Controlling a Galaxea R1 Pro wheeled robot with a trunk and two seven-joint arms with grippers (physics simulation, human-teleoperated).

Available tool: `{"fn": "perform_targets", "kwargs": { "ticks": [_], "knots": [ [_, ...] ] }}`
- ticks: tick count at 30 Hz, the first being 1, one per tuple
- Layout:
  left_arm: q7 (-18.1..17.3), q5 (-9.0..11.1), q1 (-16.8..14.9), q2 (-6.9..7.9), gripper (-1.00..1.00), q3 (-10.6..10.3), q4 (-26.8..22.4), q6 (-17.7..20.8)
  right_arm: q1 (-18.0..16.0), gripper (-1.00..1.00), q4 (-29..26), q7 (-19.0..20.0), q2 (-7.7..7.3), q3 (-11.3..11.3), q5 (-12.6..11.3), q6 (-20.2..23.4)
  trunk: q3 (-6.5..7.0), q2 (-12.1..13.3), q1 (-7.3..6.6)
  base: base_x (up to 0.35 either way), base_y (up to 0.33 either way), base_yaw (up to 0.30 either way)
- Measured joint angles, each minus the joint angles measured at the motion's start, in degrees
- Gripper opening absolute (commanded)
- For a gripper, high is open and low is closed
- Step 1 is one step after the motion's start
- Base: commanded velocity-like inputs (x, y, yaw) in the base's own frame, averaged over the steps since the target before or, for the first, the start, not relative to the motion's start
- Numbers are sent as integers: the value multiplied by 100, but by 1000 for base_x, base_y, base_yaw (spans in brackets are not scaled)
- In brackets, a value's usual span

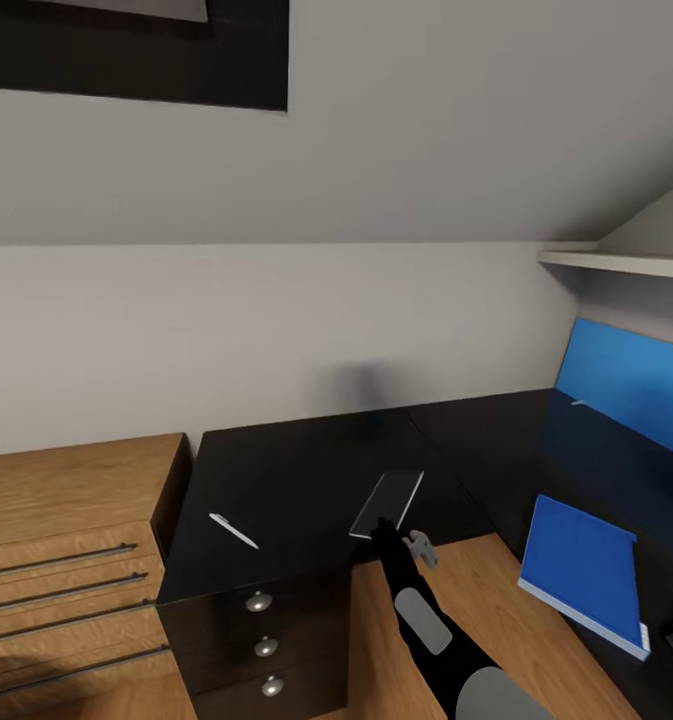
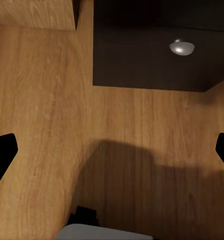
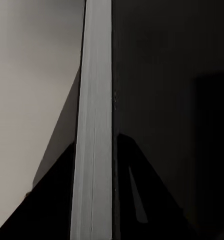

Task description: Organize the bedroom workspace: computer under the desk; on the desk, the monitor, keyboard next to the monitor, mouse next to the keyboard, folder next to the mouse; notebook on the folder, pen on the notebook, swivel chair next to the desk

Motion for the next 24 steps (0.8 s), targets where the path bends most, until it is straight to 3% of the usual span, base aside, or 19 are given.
{"fn": "perform_targets", "kwargs": {
  "ticks": [7,14,16,17,18,21,24],
  "knots": [
    [0,0,1,1,100,4,1,-1,47,-100,-151,19,0,-3,-17,-201,126,281,-154,0,0,0],
    [0,0,-1,2,100,2,1,4,738,-100,-1561,-65,-27,-63,-15,-363,251,561,-308,0,0,-3],
    [0,0,-1,2,100,2,0,5,1128,-100,-2334,-299,-131,-91,-17,-398,287,641,-352,0,0,-135],
    [1,1,0,2,100,2,11,6,1345,-100,-2845,-602,-261,-102,-19,-407,305,681,-374,0,0,-196],
    [0,0,-1,3,100,3,21,6,1407,-100,-3002,-717,-316,-105,-27,-410,306,683,-374,0,0,-228],
    [5,-7,0,3,100,-4,214,10,1569,-100,-3603,-1330,-677,-124,-72,-411,306,684,-374,0,0,-265],
    [3,-21,-1,3,100,-13,355,12,1603,-100,-3784,-1584,-889,-243,-123,-404,306,684,-374,0,0,-285]
  ]
}}
